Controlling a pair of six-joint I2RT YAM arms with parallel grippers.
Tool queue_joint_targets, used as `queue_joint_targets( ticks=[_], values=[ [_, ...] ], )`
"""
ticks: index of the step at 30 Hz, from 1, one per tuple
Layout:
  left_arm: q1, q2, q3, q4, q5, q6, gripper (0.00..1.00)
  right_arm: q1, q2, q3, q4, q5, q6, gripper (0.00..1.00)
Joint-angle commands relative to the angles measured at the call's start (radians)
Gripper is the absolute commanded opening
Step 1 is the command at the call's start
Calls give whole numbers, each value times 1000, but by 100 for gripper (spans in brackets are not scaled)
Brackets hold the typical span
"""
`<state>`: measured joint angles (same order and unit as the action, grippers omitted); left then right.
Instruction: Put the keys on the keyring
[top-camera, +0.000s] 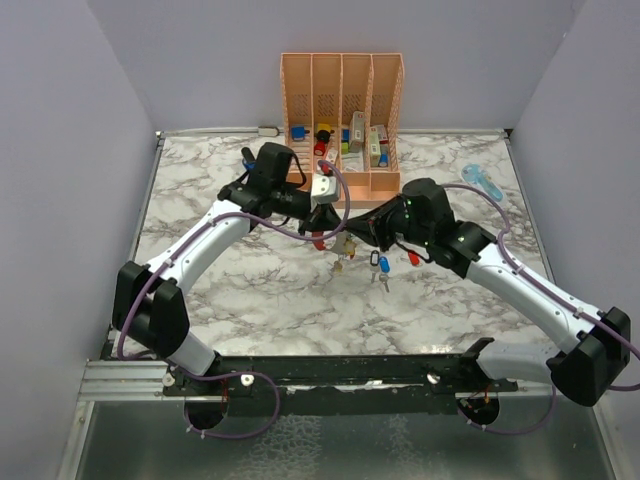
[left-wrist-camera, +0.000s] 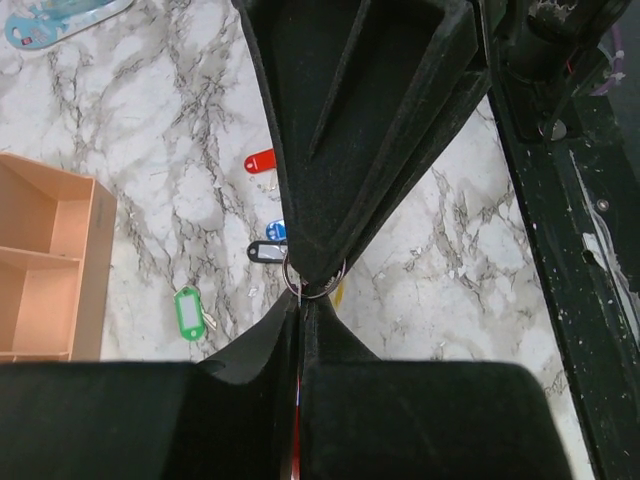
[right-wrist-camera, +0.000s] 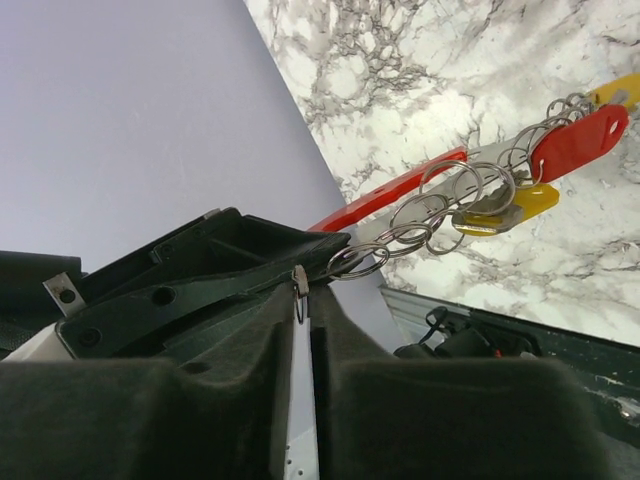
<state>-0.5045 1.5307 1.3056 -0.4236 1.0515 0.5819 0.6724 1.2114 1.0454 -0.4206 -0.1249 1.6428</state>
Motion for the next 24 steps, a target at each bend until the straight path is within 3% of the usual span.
queue_joint_targets(
  ticks=[1,5,12,18,24],
  values=[
    [-3,6,69,-13,67,31,0,6,-36,4,-40,44,-33,20],
    [0,9,82,-52,93,54,0,6,-108,2,-62,125,-123,35],
    [2,19,100,-137,163,73,0,4,-222,55,-119,250,-431,54],
    [0,10,82,-199,116,126,0,3,-262,56,-123,249,-752,61],
    [0,6,53,-202,59,158,0,4,-279,-4,-138,231,-892,62]
  ],
)
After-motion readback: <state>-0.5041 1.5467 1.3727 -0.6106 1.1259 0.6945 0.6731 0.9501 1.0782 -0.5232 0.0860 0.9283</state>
